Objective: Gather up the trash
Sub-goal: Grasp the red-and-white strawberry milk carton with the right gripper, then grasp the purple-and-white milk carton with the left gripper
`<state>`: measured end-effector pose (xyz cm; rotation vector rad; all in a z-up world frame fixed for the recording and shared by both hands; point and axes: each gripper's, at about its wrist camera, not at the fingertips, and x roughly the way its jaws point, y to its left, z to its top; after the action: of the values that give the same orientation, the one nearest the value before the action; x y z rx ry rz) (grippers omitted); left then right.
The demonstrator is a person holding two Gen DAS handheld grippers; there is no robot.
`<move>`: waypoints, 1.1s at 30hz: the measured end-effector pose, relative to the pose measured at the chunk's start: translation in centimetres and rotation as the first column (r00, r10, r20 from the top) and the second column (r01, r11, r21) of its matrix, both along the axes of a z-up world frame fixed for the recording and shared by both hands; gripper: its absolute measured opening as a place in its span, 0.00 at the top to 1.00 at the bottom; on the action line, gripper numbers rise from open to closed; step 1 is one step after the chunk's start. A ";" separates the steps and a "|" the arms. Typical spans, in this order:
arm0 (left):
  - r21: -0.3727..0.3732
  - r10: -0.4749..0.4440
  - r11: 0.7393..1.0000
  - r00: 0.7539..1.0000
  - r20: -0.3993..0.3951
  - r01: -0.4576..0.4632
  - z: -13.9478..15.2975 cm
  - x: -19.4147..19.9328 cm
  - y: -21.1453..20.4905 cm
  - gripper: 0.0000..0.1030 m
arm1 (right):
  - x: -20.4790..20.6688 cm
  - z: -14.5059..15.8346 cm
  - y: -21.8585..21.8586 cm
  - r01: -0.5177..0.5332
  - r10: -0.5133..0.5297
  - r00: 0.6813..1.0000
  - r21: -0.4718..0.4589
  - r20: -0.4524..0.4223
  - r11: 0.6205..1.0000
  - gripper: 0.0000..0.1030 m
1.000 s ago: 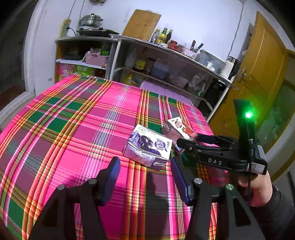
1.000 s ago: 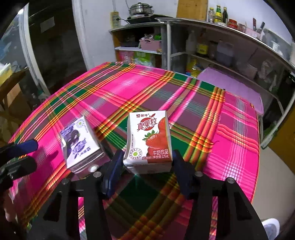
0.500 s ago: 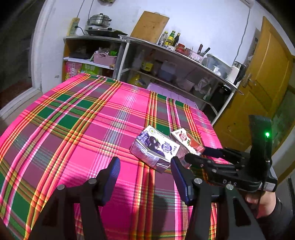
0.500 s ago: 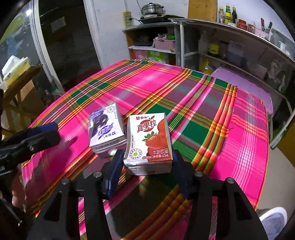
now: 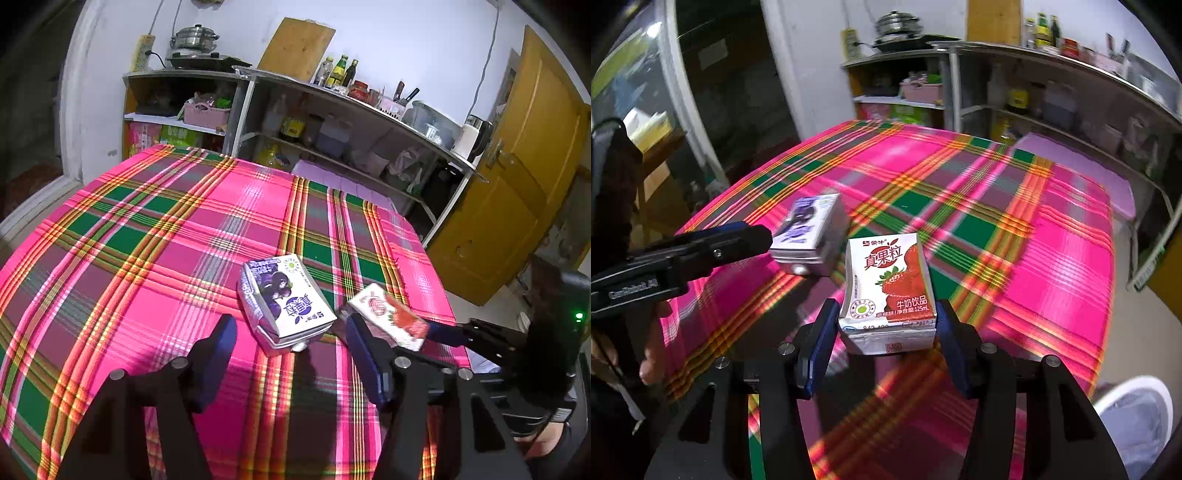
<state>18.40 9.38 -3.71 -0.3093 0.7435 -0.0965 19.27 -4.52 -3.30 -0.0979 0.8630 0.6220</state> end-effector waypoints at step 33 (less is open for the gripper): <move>0.147 0.028 0.989 0.999 -0.018 -0.025 -1.5 1.0 -3.6 0.43 | -2.6 1.0 -6.3 0.172 -0.173 0.985 0.043 0.027 0.984 0.48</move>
<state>19.38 5.77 -5.26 -0.1794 0.7620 -0.0134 16.63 -10.85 -2.25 0.0039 0.8195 0.4741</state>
